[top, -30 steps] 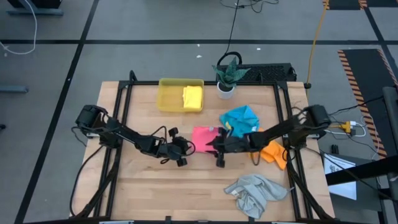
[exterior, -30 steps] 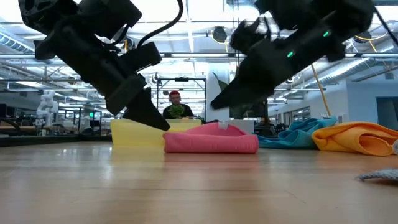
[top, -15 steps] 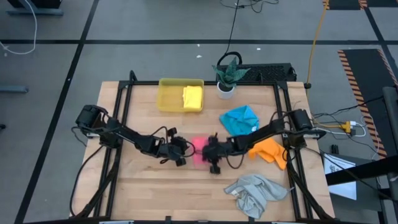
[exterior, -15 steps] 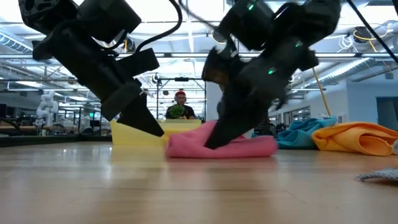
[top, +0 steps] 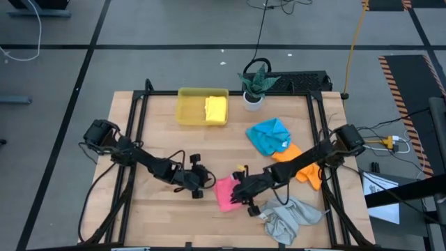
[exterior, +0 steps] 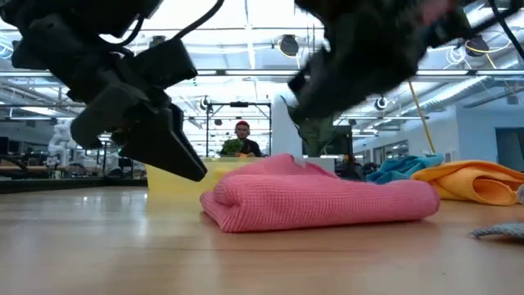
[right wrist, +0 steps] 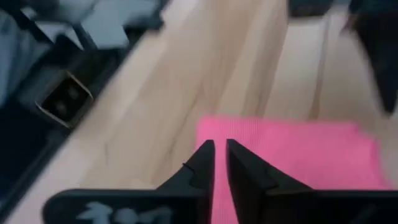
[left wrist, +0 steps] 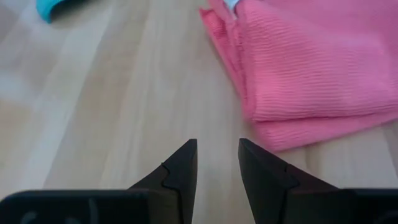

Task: Fold microfiber towels
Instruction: Fold the pink microfiber cloth

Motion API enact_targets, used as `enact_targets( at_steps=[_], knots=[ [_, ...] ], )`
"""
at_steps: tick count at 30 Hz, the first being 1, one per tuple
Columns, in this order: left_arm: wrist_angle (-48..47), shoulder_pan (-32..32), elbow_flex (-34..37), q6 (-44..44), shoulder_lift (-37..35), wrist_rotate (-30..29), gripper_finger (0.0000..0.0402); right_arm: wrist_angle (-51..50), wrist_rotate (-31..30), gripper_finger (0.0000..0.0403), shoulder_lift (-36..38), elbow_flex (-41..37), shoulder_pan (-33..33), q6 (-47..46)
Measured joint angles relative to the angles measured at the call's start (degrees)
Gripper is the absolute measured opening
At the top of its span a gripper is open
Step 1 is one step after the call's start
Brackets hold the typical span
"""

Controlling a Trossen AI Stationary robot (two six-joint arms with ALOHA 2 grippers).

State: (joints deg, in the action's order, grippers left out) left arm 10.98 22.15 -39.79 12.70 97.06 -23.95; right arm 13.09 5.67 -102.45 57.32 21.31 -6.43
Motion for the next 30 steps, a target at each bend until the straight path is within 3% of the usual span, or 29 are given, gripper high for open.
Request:
enact_targets(
  at_steps=[8, 13, 17, 22, 30],
  knots=[
    [0.91, 1.95, 0.00, -1.93, 0.00, 3.86, 0.0118, 2.10, -8.82, 0.0121, -1.16, 0.02, -6.46, -5.00],
    [2.44, 1.92, 0.00, -2.07, 0.02, 4.84, 0.0118, 2.96, -4.77, 0.0165, -5.01, 0.02, -10.25, -7.99],
    [2.85, 1.82, -0.02, -2.07, 0.61, 4.79, 0.0118, 3.83, -0.54, 0.0176, -7.71, 0.01, -11.11, -8.34],
    [5.30, 0.83, -0.02, -2.07, 4.43, 4.73, 0.0118, 5.67, 0.26, 0.0147, -9.02, 0.04, -11.07, -7.98],
    [6.70, -1.09, -0.13, -2.07, 6.26, 4.84, 0.0118, 4.68, -0.34, 0.0025, -8.97, 0.04, -10.76, -3.44]
  ],
)
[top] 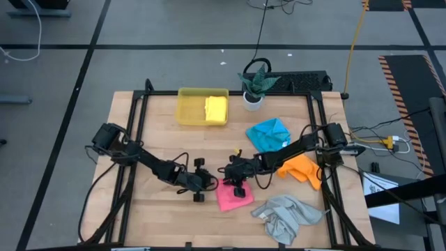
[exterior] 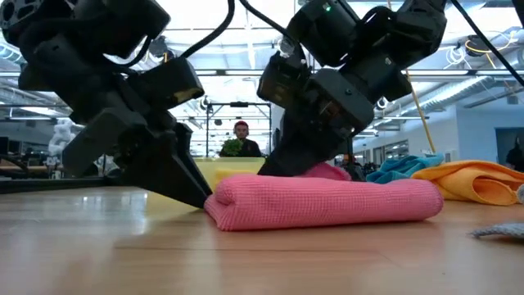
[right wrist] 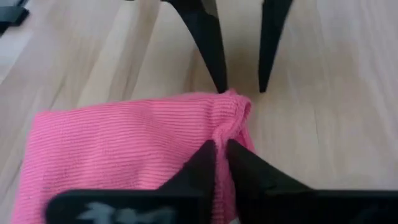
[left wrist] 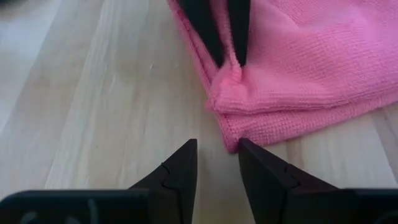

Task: Fold microfiber towels
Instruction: Fold the pink microfiber cloth

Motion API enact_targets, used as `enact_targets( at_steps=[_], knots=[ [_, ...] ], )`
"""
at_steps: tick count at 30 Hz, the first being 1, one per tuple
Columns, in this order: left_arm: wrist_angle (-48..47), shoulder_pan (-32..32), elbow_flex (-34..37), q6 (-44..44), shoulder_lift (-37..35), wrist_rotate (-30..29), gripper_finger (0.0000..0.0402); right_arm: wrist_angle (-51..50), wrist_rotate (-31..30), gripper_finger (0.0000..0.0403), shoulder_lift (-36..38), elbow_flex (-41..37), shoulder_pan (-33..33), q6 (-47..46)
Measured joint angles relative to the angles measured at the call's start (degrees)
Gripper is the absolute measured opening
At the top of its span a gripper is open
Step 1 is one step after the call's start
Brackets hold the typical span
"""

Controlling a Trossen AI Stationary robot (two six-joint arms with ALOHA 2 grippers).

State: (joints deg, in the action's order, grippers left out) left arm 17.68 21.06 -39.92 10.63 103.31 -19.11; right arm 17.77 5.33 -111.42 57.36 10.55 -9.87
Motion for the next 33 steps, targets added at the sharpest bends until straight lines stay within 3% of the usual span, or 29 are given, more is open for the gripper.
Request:
enact_targets(
  at_steps=[2, 5, 13, 21, 29, 33],
  knots=[
    [-0.51, -0.10, 0.09, 0.04, -0.31, -1.68, 0.0118, 0.10, -2.69, 0.0008, 0.64, -0.02, 0.36, 1.52],
    [-0.97, -0.21, 0.11, 0.52, -0.34, -4.38, 0.0118, 0.05, -6.64, 0.0015, 2.88, 0.00, 0.87, 3.21],
    [-2.19, -0.79, 0.11, 1.70, -0.40, -7.51, 0.0118, -0.95, -6.56, 0.0004, 6.03, 0.00, 2.43, 7.64],
    [-1.25, -0.77, 0.13, 1.67, -0.65, -10.97, 0.0117, 0.71, -4.68, 0.0005, 2.60, 0.00, 2.33, 9.11],
    [-3.39, 0.67, 0.11, 1.64, -4.71, -10.84, 0.0117, 2.16, -5.09, 0.0004, 1.38, -0.02, 1.83, 12.83],
    [-7.21, 2.09, 0.11, 1.68, -5.93, -3.95, 0.0117, 3.22, -3.05, 0.0004, 1.38, -0.02, 1.84, 14.42]
  ],
)
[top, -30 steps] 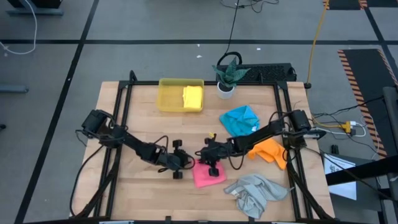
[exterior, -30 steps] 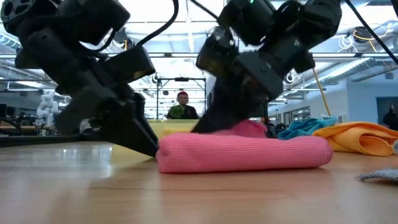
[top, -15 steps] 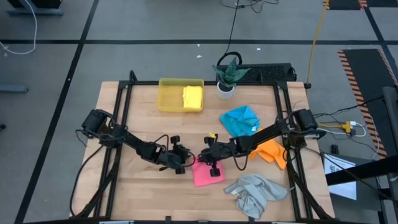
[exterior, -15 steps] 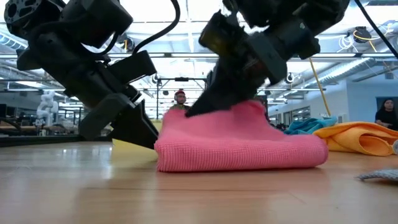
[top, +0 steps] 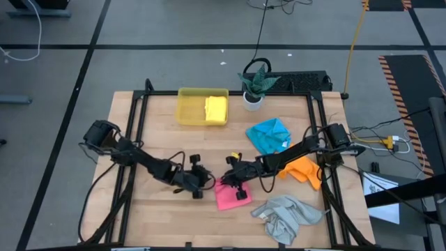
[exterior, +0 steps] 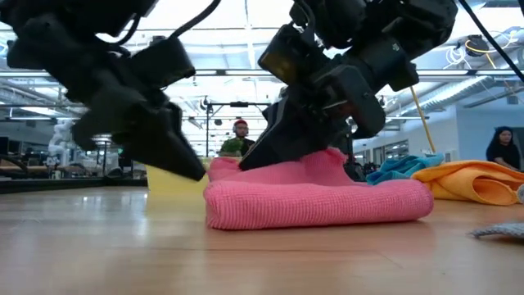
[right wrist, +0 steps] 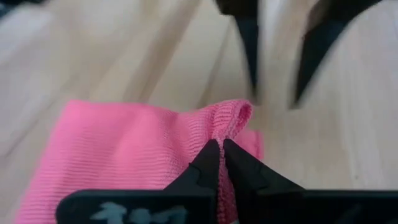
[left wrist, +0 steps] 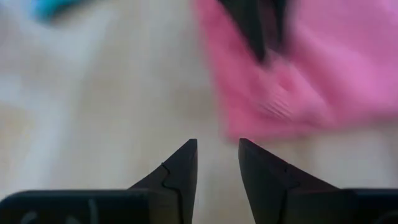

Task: Fold microfiber towels
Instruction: Fold the pink microfiber cloth

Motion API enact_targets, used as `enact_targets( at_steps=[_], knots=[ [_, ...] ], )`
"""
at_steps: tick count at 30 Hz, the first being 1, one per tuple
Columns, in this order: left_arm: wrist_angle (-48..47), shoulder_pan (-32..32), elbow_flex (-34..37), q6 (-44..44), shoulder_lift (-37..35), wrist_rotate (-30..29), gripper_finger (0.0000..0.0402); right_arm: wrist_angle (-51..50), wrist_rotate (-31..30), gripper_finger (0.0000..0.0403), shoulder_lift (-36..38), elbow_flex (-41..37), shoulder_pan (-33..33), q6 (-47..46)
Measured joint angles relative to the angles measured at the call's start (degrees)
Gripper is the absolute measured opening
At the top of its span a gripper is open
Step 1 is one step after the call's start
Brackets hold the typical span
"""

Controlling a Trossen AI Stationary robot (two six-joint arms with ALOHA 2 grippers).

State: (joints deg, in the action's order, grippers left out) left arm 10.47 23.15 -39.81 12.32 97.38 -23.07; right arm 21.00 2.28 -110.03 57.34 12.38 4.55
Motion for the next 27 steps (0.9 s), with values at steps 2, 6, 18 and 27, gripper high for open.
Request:
enact_targets(
  at_steps=[2, 6, 18, 27],
  knots=[
    [-1.90, 0.53, 0.00, -0.02, 0.06, 6.33, 0.0117, 1.10, 3.53, 0.0004, 0.00, 0.00, -0.09, 0.52],
    [-0.56, 0.81, 0.03, -0.76, 2.07, 7.91, 0.0117, 1.94, 5.38, 0.0004, 0.02, 0.00, -0.12, -0.43],
    [5.02, -1.33, 0.02, -2.75, 4.06, -0.23, 0.0117, 2.07, 5.39, 0.0004, -2.43, 0.00, -1.97, 0.12],
    [4.55, -2.92, 0.02, -1.33, 4.71, -0.11, 0.0117, 2.76, 5.46, 0.0004, -0.09, 0.02, -1.44, -1.01]
  ],
)
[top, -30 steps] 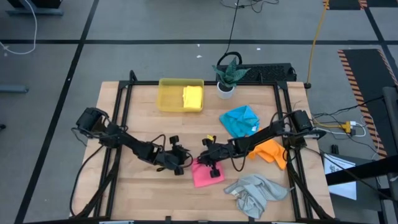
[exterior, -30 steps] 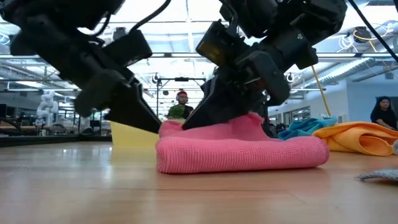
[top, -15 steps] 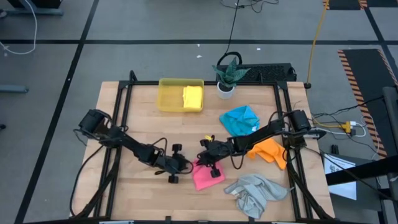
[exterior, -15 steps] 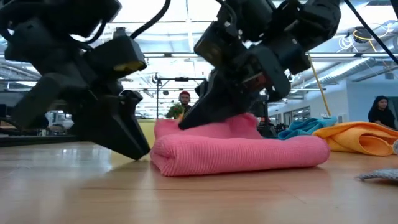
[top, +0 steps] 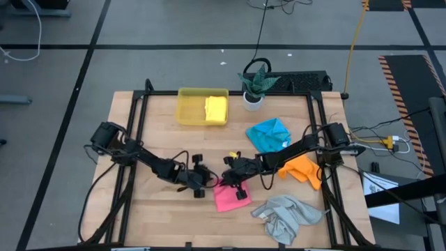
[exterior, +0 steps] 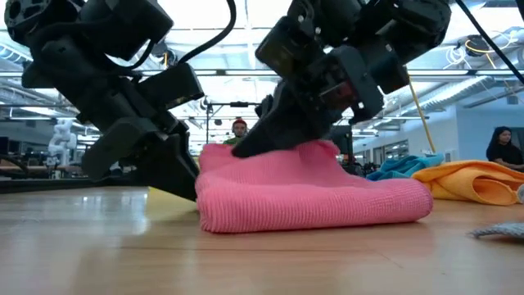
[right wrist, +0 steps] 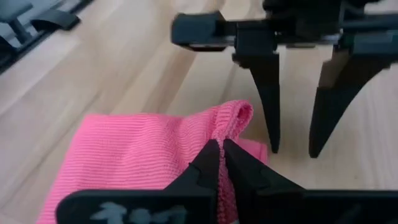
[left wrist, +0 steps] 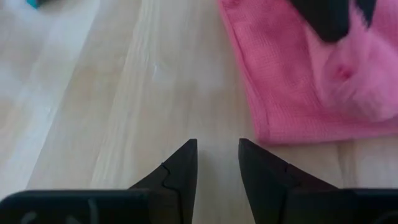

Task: Fold microfiber towels
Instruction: Fold the pink microfiber cloth

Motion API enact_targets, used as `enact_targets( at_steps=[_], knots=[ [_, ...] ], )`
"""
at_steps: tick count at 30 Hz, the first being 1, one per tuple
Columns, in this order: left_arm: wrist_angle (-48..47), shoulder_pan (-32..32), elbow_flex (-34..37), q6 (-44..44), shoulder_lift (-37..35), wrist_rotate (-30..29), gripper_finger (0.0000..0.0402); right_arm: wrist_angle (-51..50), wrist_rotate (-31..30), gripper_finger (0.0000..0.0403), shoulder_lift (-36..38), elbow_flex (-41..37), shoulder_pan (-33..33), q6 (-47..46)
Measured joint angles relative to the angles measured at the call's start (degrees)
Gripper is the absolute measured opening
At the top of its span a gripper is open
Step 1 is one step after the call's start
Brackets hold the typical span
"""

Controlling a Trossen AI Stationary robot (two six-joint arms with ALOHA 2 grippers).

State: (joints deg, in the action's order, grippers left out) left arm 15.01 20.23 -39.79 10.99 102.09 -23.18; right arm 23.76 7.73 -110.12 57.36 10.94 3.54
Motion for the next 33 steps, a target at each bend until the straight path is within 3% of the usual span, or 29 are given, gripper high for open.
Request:
enact_targets(
  at_steps=[9, 16, 22, 27, 33],
  knots=[
    [1.37, 0.04, 0.00, -0.25, 0.04, -4.89, 0.0117, 0.72, -0.16, 0.0004, -2.98, 0.00, -1.55, -1.18],
    [-8.85, 1.75, 0.00, 2.76, -4.54, -5.86, 0.0117, 1.08, -0.18, 0.0004, -3.04, 0.00, -2.04, -1.12],
    [-2.93, 4.67, 0.00, -0.25, -5.69, -4.84, 0.0117, 0.41, -1.13, 0.0008, -3.04, 0.00, -2.01, -0.69],
    [4.08, 5.05, 0.00, -3.87, -5.69, 0.78, 0.0117, -0.17, -5.70, 0.0061, -3.02, 0.00, -2.01, 0.17],
    [5.21, 4.75, -0.02, -4.38, -5.00, 0.82, 0.0117, -2.34, -8.01, 0.0143, 0.37, 0.00, -2.01, 0.09]
  ],
)
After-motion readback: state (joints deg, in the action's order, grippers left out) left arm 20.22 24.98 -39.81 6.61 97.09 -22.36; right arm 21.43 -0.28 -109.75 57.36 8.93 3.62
